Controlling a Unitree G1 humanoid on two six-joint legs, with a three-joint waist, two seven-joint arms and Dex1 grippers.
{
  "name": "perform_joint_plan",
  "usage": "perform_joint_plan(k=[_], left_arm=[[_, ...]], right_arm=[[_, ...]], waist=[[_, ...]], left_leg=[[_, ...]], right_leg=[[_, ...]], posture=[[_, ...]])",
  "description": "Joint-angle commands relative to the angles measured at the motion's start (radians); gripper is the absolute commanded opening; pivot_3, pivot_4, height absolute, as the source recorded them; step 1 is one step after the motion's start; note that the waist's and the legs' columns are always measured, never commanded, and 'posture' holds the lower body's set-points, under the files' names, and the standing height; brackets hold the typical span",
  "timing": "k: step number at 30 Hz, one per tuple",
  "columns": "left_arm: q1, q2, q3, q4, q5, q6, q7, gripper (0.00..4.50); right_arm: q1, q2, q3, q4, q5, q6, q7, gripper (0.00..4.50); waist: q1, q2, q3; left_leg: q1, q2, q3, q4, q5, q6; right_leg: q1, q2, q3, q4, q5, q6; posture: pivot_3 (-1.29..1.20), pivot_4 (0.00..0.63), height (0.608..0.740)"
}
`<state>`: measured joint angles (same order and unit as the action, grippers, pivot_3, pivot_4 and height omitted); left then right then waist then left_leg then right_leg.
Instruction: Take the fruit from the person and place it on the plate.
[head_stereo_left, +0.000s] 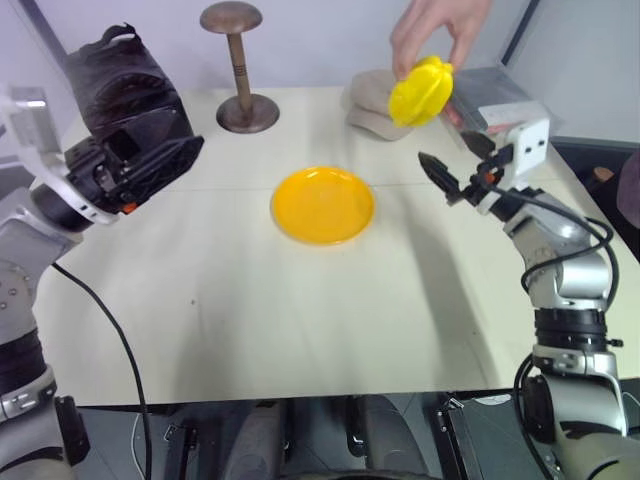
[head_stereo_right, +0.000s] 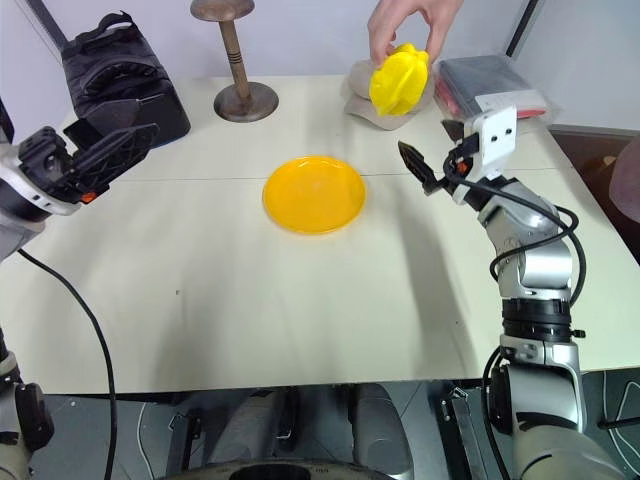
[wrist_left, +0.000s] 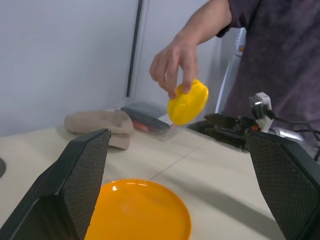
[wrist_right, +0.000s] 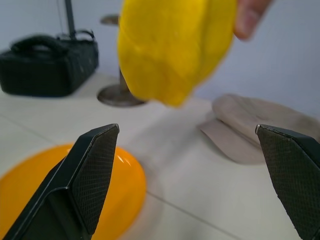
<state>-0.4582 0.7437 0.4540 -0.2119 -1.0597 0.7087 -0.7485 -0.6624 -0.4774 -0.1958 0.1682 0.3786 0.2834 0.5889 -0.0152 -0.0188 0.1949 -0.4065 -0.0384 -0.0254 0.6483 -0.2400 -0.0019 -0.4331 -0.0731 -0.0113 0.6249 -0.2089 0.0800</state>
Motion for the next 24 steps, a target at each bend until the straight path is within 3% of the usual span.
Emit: perform_joint_plan(k=[1, 18, 21, 24], left_arm=[[0.007, -0.003, 0.018, -0.020, 0.010, -0.025, 0.013, 4.50], [0.117, -0.029, 0.033, -0.071, 0.035, -0.065, 0.061, 4.50], [0.119, -0.030, 0.031, -0.069, 0.037, -0.070, 0.062, 4.50], [0.120, -0.032, 0.030, -0.066, 0.042, -0.074, 0.062, 4.50]], right_arm=[[-0.045, 0.020, -0.010, 0.028, 0.014, -0.026, 0.001, 4.48], [-0.176, 0.078, -0.039, 0.143, 0.029, -0.055, -0.035, 4.48], [-0.176, 0.080, -0.040, 0.142, 0.033, -0.055, -0.037, 3.62], [-0.176, 0.081, -0.040, 0.143, 0.034, -0.058, -0.040, 2.03]], waist=[[0.001, 0.000, 0.000], [0.001, 0.000, 0.000], [0.001, 0.000, 0.000], [0.001, 0.000, 0.000]], left_leg=[[0.000, 0.000, 0.000, 0.000, 0.000, 0.000], [0.000, 0.000, 0.000, 0.000, 0.000, 0.000], [0.000, 0.000, 0.000, 0.000, 0.000, 0.000], [0.000, 0.000, 0.000, 0.000, 0.000, 0.000]], right_leg=[[0.000, 0.000, 0.000, 0.000, 0.000, 0.000], [0.000, -0.003, 0.001, 0.000, 0.000, 0.000], [-0.001, -0.003, 0.001, 0.000, 0.000, -0.001], [-0.001, -0.003, 0.001, 0.000, 0.000, -0.001]], posture=[[0.00, 0.150, 0.740], [0.00, 0.150, 0.740], [0.00, 0.150, 0.740], [0.00, 0.150, 0.740]])
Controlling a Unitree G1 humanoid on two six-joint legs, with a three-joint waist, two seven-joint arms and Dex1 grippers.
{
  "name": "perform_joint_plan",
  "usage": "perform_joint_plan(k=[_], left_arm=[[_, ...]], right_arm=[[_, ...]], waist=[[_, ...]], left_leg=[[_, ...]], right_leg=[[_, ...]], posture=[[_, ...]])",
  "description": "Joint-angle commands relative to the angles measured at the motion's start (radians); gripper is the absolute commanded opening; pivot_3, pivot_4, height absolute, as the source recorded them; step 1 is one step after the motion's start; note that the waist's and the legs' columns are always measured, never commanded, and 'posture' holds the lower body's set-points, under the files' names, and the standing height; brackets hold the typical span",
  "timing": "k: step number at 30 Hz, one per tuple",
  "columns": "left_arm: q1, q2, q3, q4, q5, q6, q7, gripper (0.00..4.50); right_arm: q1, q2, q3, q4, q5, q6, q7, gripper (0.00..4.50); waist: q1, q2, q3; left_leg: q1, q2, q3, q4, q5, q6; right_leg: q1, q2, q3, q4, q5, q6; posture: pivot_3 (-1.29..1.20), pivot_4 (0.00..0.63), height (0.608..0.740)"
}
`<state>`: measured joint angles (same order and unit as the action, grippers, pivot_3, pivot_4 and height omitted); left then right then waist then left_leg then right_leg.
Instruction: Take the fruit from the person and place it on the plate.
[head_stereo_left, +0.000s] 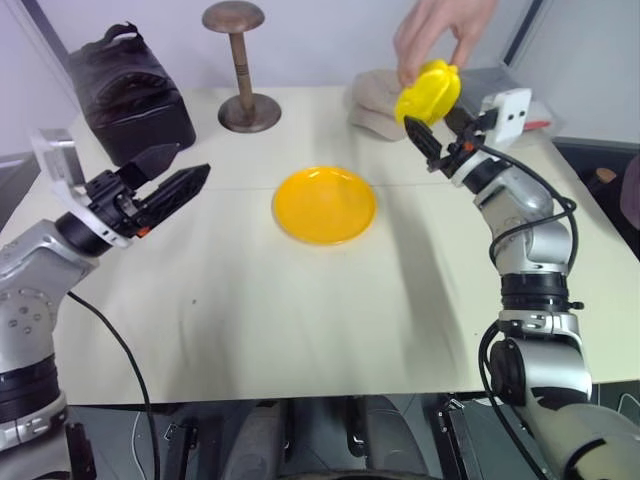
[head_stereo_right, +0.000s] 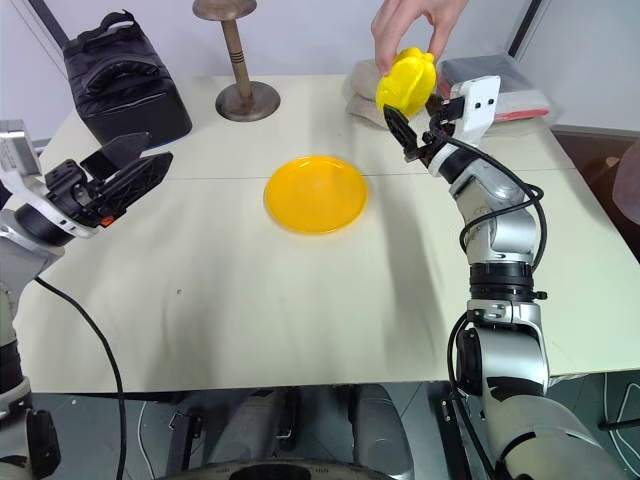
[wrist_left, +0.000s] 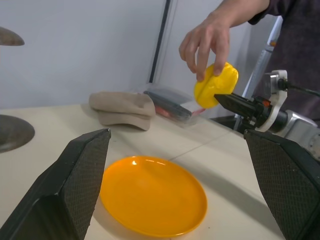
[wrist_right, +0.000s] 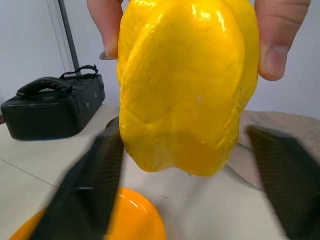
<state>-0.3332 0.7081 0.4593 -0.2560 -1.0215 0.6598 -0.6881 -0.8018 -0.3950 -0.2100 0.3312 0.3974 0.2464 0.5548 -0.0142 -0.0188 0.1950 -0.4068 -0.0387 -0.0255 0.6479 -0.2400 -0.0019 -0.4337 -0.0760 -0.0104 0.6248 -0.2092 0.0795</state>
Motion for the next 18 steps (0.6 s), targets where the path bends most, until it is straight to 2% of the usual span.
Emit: perform_joint_plan(k=[1, 2, 4, 13, 18], left_arm=[[-0.005, 0.003, 0.024, -0.022, 0.005, -0.025, 0.003, 4.50], [-0.005, 0.002, 0.023, -0.023, 0.007, -0.025, 0.003, 4.50], [-0.005, 0.000, 0.023, -0.023, 0.009, -0.025, 0.005, 4.50], [0.008, 0.003, 0.027, -0.032, 0.010, -0.022, 0.011, 4.50], [0.039, 0.029, 0.003, -0.027, 0.067, -0.034, -0.014, 4.50]], right_arm=[[-0.038, -0.001, -0.025, -0.019, 0.016, -0.021, -0.007, 1.71], [-0.039, -0.001, -0.025, -0.018, 0.016, -0.020, -0.008, 1.53], [-0.041, 0.000, -0.024, -0.019, 0.015, -0.018, -0.009, 1.47], [-0.043, -0.007, -0.013, -0.031, 0.013, -0.002, 0.000, 1.47], [0.020, -0.009, 0.047, -0.127, 0.039, 0.098, 0.080, 1.47]], waist=[[0.000, 0.000, 0.000], [0.000, 0.000, 0.000], [0.000, 0.000, 0.000], [0.000, 0.000, 0.000], [-0.001, 0.000, 0.000]], left_leg=[[0.000, 0.000, 0.000, 0.000, 0.000, 0.000], [0.000, 0.000, 0.000, 0.000, 0.000, 0.000], [0.000, 0.000, 0.000, 0.000, 0.000, 0.000], [0.000, 0.000, 0.000, 0.000, 0.000, 0.000], [0.000, 0.000, 0.000, 0.000, 0.000, 0.000]], right_leg=[[0.000, 0.000, 0.000, 0.000, 0.000, 0.000], [0.000, 0.000, 0.000, 0.000, 0.000, 0.000], [0.000, 0.000, 0.000, 0.000, 0.000, 0.000], [0.000, 0.000, 0.000, 0.000, 0.000, 0.000], [0.000, 0.000, 0.000, 0.000, 0.000, 0.000]], posture=[[0.00, 0.150, 0.740], [0.00, 0.150, 0.740], [0.00, 0.150, 0.740], [0.00, 0.150, 0.740], [0.00, 0.150, 0.740]])
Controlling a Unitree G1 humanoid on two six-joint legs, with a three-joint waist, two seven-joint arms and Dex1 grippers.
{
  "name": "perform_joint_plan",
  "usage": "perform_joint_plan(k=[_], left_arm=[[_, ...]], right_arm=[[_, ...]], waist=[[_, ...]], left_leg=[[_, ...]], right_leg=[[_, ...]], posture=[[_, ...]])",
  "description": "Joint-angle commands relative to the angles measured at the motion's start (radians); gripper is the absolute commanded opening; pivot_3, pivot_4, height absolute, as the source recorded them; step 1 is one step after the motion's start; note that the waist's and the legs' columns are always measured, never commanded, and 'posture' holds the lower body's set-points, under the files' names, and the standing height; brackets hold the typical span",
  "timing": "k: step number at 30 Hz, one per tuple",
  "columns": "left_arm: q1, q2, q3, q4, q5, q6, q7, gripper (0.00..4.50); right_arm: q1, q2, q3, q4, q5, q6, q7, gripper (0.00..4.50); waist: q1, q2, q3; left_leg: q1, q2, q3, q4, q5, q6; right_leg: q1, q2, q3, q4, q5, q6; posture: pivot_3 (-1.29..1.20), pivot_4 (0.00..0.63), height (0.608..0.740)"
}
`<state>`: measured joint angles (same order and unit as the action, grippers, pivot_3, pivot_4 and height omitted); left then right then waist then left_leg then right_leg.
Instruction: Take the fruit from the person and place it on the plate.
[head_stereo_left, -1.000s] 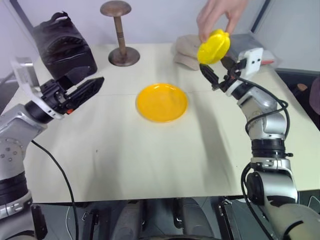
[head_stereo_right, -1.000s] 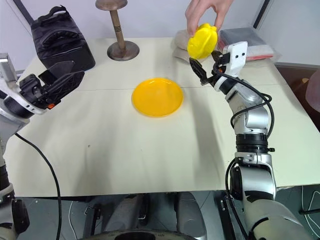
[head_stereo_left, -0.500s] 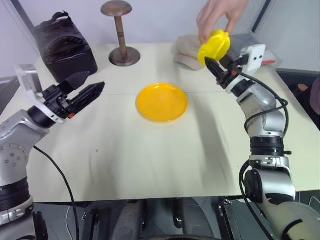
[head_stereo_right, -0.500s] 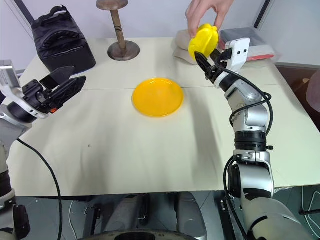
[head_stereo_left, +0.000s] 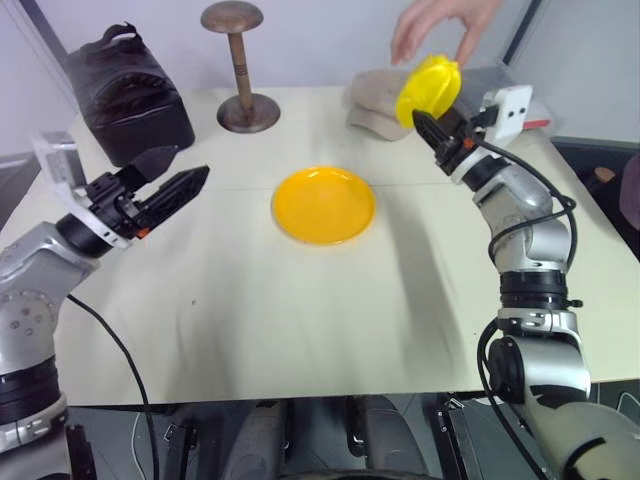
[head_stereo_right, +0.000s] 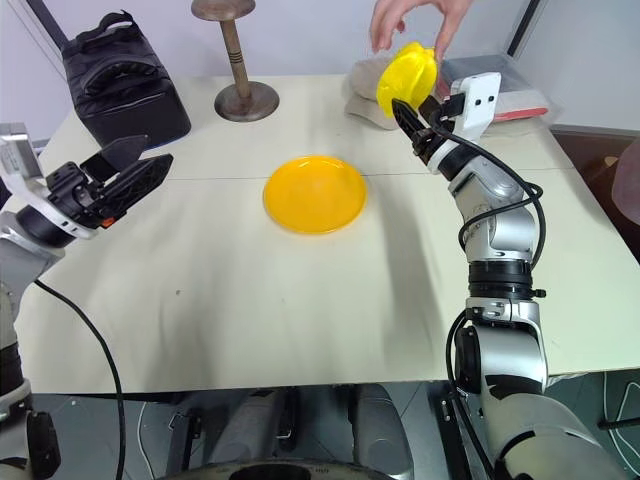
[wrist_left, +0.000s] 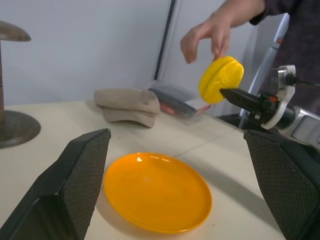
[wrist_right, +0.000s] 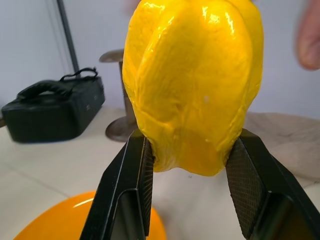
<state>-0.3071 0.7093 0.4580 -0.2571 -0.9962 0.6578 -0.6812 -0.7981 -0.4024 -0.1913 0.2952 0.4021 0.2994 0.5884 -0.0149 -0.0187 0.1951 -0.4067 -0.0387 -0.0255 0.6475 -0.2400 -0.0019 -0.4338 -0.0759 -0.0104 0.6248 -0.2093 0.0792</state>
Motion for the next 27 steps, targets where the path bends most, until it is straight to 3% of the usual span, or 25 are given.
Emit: perform_joint_plan(k=[1, 7, 16, 18, 19, 22, 23, 27], left_arm=[[0.021, 0.030, -0.005, -0.023, 0.063, -0.040, -0.027, 4.50], [0.083, 0.030, -0.059, -0.012, 0.179, -0.082, -0.046, 4.50], [0.133, 0.007, -0.071, -0.033, 0.244, -0.105, -0.032, 4.50], [0.141, -0.002, -0.070, -0.048, 0.246, -0.104, -0.022, 4.50], [0.144, -0.006, -0.070, -0.055, 0.245, -0.103, -0.017, 4.50], [0.150, -0.015, -0.068, -0.070, 0.245, -0.099, -0.002, 4.50], [0.151, -0.017, -0.067, -0.072, 0.244, -0.098, 0.003, 4.50], [0.155, -0.019, -0.064, -0.075, 0.245, -0.094, 0.014, 4.50]], right_arm=[[0.031, 0.007, 0.050, -0.112, 0.039, 0.067, 0.064, 1.47], [0.071, 0.073, 0.202, -0.147, -0.013, 0.109, 0.123, 1.47], [-0.017, 0.138, 0.296, 0.103, -0.139, -0.021, 0.153, 1.47], [-0.039, 0.139, 0.289, 0.171, -0.162, -0.068, 0.151, 2.48], [-0.048, 0.140, 0.283, 0.194, -0.166, -0.086, 0.154, 2.70], [-0.069, 0.143, 0.266, 0.242, -0.178, -0.134, 0.147, 4.16], [-0.073, 0.144, 0.262, 0.253, -0.180, -0.145, 0.146, 4.44], [-0.086, 0.125, 0.232, 0.245, -0.193, -0.160, 0.107, 4.44]], waist=[[-0.002, 0.000, 0.000], [-0.003, 0.000, 0.000], [0.000, 0.000, 0.000], [0.001, 0.000, 0.000], [0.001, 0.000, 0.000], [0.000, 0.000, 0.000], [-0.001, 0.000, 0.000], [-0.001, 0.000, 0.000]], left_leg=[[0.000, 0.000, 0.000, 0.000, 0.000, 0.000], [0.000, 0.000, 0.000, 0.000, 0.000, 0.000], [-0.001, 0.000, 0.000, 0.000, 0.000, 0.000], [-0.001, 0.000, 0.000, -0.001, 0.000, 0.000], [-0.001, 0.000, 0.000, -0.001, 0.000, 0.000], [-0.001, 0.000, 0.000, -0.001, 0.000, 0.000], [-0.001, 0.000, 0.000, -0.001, 0.000, 0.000], [-0.001, 0.000, 0.000, -0.002, 0.000, 0.000]], right_leg=[[0.000, 0.000, 0.000, 0.000, 0.000, 0.000], [-0.001, 0.000, 0.000, 0.000, 0.000, -0.001], [-0.001, -0.001, 0.000, -0.001, 0.000, -0.001], [-0.001, -0.002, 0.000, -0.001, 0.000, -0.001], [-0.001, -0.002, 0.000, -0.001, 0.000, -0.001], [-0.002, -0.002, 0.000, -0.001, 0.000, -0.001], [-0.002, -0.002, 0.000, -0.001, 0.000, -0.001], [-0.002, -0.002, 0.000, -0.001, 0.000, -0.001]], posture=[[0.00, 0.150, 0.740], [0.00, 0.150, 0.740], [0.00, 0.150, 0.740], [0.00, 0.150, 0.740], [0.00, 0.150, 0.740], [0.00, 0.150, 0.740], [0.00, 0.150, 0.740], [0.00, 0.150, 0.740]])
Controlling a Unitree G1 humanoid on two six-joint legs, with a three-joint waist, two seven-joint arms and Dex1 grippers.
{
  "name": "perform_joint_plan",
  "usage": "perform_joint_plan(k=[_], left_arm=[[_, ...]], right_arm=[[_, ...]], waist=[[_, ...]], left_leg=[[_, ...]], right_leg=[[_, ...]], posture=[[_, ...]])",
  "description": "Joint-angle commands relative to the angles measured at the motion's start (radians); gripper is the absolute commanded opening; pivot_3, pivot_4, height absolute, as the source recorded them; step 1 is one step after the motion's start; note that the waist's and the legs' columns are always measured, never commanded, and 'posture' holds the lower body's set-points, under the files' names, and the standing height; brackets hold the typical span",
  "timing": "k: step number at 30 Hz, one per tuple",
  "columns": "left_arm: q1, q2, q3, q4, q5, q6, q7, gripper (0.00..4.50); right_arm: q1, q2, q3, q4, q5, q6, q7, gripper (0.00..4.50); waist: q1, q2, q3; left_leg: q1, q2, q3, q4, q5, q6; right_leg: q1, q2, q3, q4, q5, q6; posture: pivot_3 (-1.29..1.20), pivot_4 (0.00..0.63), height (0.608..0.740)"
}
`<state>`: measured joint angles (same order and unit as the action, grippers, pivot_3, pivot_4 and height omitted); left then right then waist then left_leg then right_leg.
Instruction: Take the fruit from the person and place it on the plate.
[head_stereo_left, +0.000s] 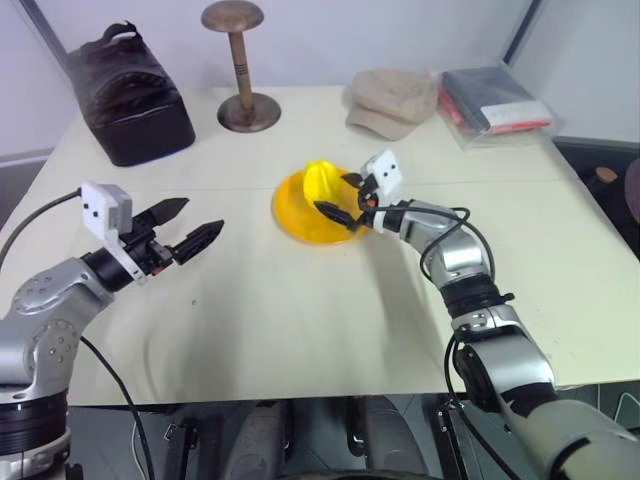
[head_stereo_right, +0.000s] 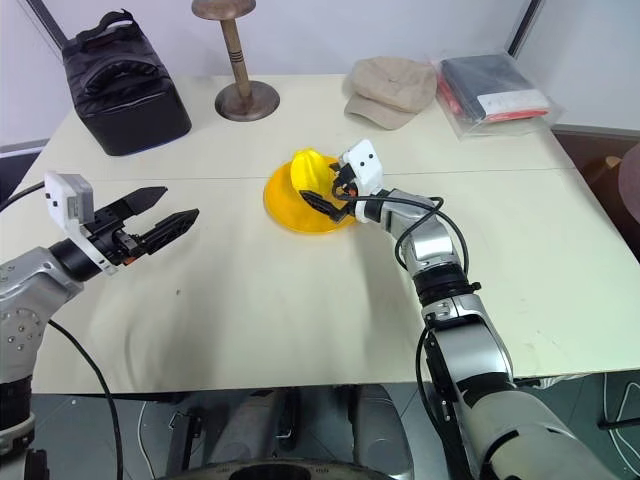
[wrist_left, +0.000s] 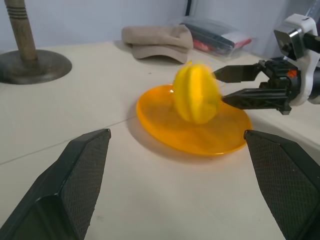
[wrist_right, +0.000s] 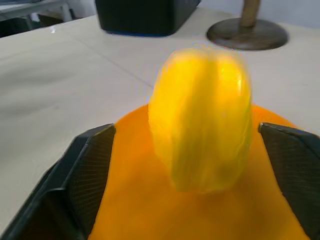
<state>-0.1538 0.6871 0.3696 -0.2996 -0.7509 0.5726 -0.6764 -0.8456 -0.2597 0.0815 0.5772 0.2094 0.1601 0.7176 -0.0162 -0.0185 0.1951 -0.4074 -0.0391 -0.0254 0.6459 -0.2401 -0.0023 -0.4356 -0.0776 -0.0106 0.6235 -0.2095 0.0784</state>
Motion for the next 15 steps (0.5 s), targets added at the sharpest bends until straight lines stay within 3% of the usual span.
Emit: perform_joint_plan(k=[1, 10, 15], left_arm=[[0.003, 0.002, 0.027, -0.029, 0.004, -0.011, 0.014, 4.50], [0.029, -0.028, 0.059, 0.018, 0.068, -0.063, 0.077, 4.50], [0.033, -0.051, 0.067, 0.062, 0.101, -0.111, 0.083, 4.50]], right_arm=[[-0.032, -0.032, -0.057, -0.067, 0.011, -0.008, -0.019, 4.44], [0.171, -0.219, -0.236, -0.432, 0.136, 0.195, -0.029, 4.44], [0.270, -0.273, -0.306, -0.530, 0.175, 0.253, -0.054, 4.44]], waist=[[0.000, 0.000, 0.000], [0.007, 0.000, 0.000], [0.001, 0.000, 0.000]], left_leg=[[0.000, 0.000, 0.000, 0.000, 0.000, 0.000], [-0.001, 0.000, 0.000, 0.000, 0.000, 0.000], [-0.001, 0.000, 0.000, 0.000, 0.000, 0.000]], right_leg=[[0.000, 0.000, 0.000, 0.000, 0.000, 0.000], [0.002, -0.001, 0.000, -0.004, 0.000, 0.000], [0.001, -0.001, 0.000, -0.004, 0.000, -0.001]], posture=[[0.00, 0.150, 0.740], [0.00, 0.150, 0.740], [0.00, 0.150, 0.740]])
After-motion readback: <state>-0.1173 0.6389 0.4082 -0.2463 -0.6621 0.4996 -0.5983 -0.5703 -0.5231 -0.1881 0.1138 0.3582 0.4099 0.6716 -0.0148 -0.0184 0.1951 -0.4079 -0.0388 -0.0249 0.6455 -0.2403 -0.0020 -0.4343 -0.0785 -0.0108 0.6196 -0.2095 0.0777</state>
